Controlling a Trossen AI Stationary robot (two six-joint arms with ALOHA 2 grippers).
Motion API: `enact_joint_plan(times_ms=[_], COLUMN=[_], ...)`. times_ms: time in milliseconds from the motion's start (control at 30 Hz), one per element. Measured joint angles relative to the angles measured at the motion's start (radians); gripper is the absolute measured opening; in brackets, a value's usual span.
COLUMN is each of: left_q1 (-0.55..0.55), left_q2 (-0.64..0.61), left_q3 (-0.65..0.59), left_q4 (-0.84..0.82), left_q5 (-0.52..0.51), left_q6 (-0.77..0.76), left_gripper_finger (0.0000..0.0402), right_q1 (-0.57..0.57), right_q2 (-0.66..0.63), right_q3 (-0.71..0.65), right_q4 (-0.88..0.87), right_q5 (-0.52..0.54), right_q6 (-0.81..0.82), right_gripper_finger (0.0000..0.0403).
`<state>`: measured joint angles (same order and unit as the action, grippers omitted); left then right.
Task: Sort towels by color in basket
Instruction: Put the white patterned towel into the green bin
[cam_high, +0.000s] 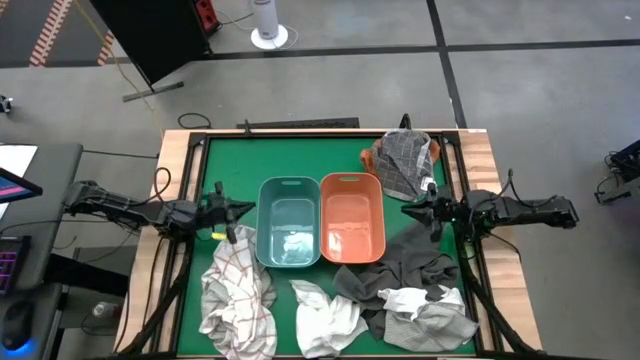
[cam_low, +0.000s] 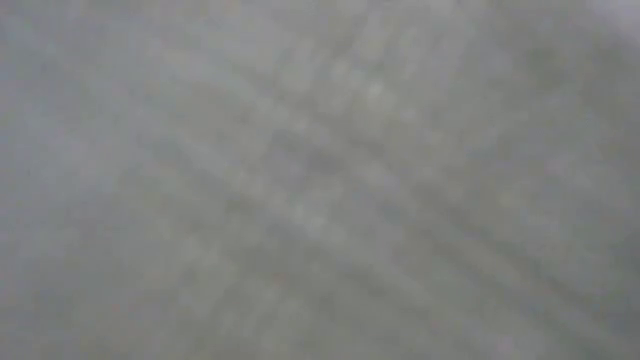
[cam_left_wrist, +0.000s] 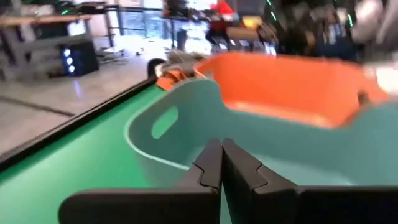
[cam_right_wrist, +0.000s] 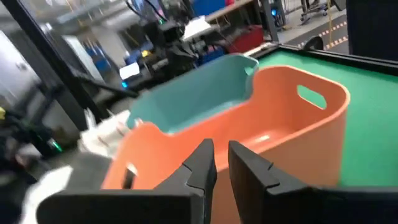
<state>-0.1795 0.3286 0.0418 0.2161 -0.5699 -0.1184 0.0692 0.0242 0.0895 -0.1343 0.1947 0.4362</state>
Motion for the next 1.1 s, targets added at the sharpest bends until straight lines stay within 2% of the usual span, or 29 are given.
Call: enact_joint_plan(times_ms=[200, 300, 467, 600, 733, 833, 933, 1100], left_q1=[0.007, 0.007, 0.005, 0.005, 0.023, 0.042, 0.059, 0.077], left_q2=[-0.001, -0.002, -0.002, -0.002, -0.002, 0.016, 0.063, 0.179], left_q3=[0.0, 0.0, 0.0, 0.0, 0.007, 0.08, 0.194, 0.446], left_q4=[0.196, 0.282, 0.337, 0.334, 0.334, 0.255, 0.131, -0.186], left_q5=[-0.002, -0.003, 0.002, 0.04, -0.007, -0.02, -0.048, -0.039], left_q6=[-0.215, -0.309, -0.478, -0.601, -0.601, -0.532, -0.464, -0.417], left_gripper_finger=[0.0001, 0.0001, 0.0001, 0.0001, 0.0001, 0.0001, 0.0001, 0.0001], right_q1=[-0.001, -0.001, -0.001, -0.001, -0.001, -0.011, -0.025, -0.053], right_q2=[0.001, 0.001, 0.001, 0.001, 0.01, 0.045, 0.096, 0.23], right_q3=[0.001, 0.001, 0.003, 0.003, 0.003, 0.004, 0.035, 0.174], right_q4=[0.181, 0.303, 0.489, 0.556, 0.563, 0.565, 0.533, 0.386], right_q5=[0.041, 0.112, 0.183, 0.282, 0.384, 0.358, 0.247, 0.14], right_q6=[0.298, 0.316, 0.314, 0.345, 0.346, 0.357, 0.402, 0.356], right_gripper_finger=[0.0076, 0.0076, 0.0076, 0.0076, 0.0076, 0.0076, 0.0076, 0.0076])
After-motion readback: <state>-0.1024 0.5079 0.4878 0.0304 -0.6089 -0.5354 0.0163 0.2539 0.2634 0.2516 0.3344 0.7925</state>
